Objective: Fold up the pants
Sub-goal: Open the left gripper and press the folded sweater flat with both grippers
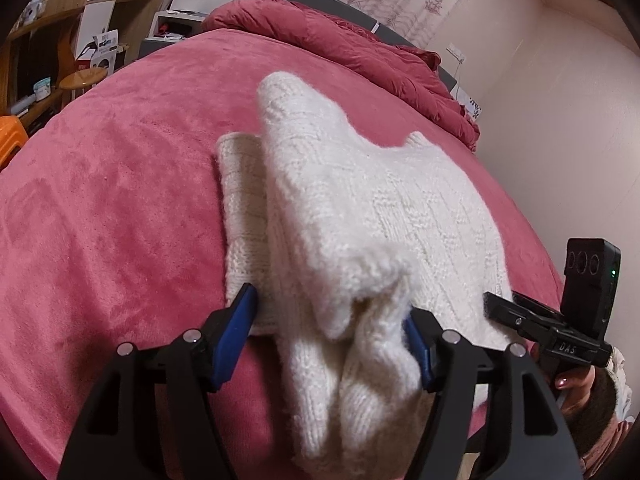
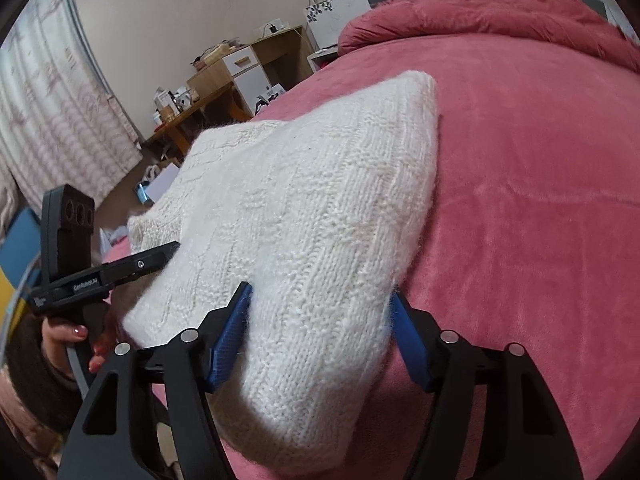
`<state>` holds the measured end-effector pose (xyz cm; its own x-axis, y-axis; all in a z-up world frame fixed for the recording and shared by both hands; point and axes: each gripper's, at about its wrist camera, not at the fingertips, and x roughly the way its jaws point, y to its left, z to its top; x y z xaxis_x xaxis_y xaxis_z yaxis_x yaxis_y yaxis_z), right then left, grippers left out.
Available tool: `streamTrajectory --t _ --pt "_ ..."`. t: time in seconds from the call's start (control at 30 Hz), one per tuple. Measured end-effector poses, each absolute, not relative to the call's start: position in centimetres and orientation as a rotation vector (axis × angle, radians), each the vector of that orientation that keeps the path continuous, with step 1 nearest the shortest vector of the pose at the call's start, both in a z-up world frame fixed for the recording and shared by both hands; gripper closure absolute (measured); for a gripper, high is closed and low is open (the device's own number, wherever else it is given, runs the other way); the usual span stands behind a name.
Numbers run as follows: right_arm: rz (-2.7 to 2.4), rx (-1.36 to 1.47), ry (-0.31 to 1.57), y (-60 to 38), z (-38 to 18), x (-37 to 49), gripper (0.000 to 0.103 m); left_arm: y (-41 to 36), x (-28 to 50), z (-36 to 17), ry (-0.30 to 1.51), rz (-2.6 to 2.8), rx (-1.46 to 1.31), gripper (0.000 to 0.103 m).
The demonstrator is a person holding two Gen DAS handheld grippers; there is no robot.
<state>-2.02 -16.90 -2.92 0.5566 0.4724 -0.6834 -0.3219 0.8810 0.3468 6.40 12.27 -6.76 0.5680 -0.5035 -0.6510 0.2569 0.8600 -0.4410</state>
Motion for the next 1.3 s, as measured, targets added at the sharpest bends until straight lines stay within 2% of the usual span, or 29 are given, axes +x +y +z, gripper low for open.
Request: streamTrajectory --t 0.23,0.43,0.47,0.5,0.53,0.57,0.6,0.67,0.77,0.87,0.93,1.0,1.03,1.07,1.13,1.3 --pt "0.457 0.176 0.854 -16.7 -3.0 -2.2 0.033 12.6 6.2 -6.8 0.852 -0.484 -0.362 0.036" --pt "0.511 0.33 0.936 -17.8 -4.3 -1.2 0.03 12.3 6.1 -7.0 0.856 -0.492 -0.341 0.036" --pt "0.529 0.38 0.96 -18.1 -4.8 -1.0 0.031 12.2 6.1 -7.0 0.856 -0.488 -0.328 0.039" --pt "0.543 0.418 0.971 -18.3 -5.1 -0.8 0.038 12.1 6.1 -6.9 0.855 -0.487 -0.321 0.042" --pt "0.556 0.452 0.974 -18.5 -5.3 -0.8 0.042 12.0 6.0 -6.8 0.848 -0.489 -0.316 0.052" --pt "0.561 0.449 0.965 -18.5 -5.0 -0.8 0.051 11.9 5.8 -6.5 0.835 -0.497 -0.313 0.06" --pt "0.559 0.423 0.942 -18.4 -4.4 -1.1 0.058 11.9 5.6 -6.2 0.825 -0.497 -0.308 0.063" --pt "0.55 0.334 0.87 -17.8 -2.3 -2.2 0.063 12.0 5.0 -5.6 0.8 -0.501 -0.297 0.072" --pt "0.526 0.181 0.818 -16.6 -0.3 -4.2 0.067 12.4 4.7 -5.6 0.811 -0.511 -0.327 0.073" --pt "0.461 0.095 0.879 -15.9 -1.7 -4.6 0.068 11.8 4.8 -6.2 0.843 -0.5 -0.283 0.073" --pt "0.456 0.135 0.927 -16.5 -2.7 -3.8 0.065 11.6 4.7 -6.1 0.846 -0.502 -0.28 0.069" --pt "0.505 0.226 0.919 -17.5 -2.4 -3.4 0.056 12.0 4.7 -5.9 0.848 -0.515 -0.324 0.061" --pt "0.52 0.267 0.916 -18.0 -2.2 -3.3 0.051 12.2 4.7 -5.8 0.851 -0.523 -0.347 0.046" --pt "0.532 0.327 0.914 -18.8 -2.0 -3.1 0.04 12.5 4.8 -5.7 0.856 -0.54 -0.386 0.035" --pt "0.546 0.428 0.882 -20.1 -1.6 -2.8 0.038 13.3 5.1 -5.2 0.851 -0.572 -0.466 0.027" --pt "0.561 0.655 0.894 -23.3 -1.7 -0.4 0.038 14.7 7.3 -4.5 0.875 -0.548 -0.571 0.023"
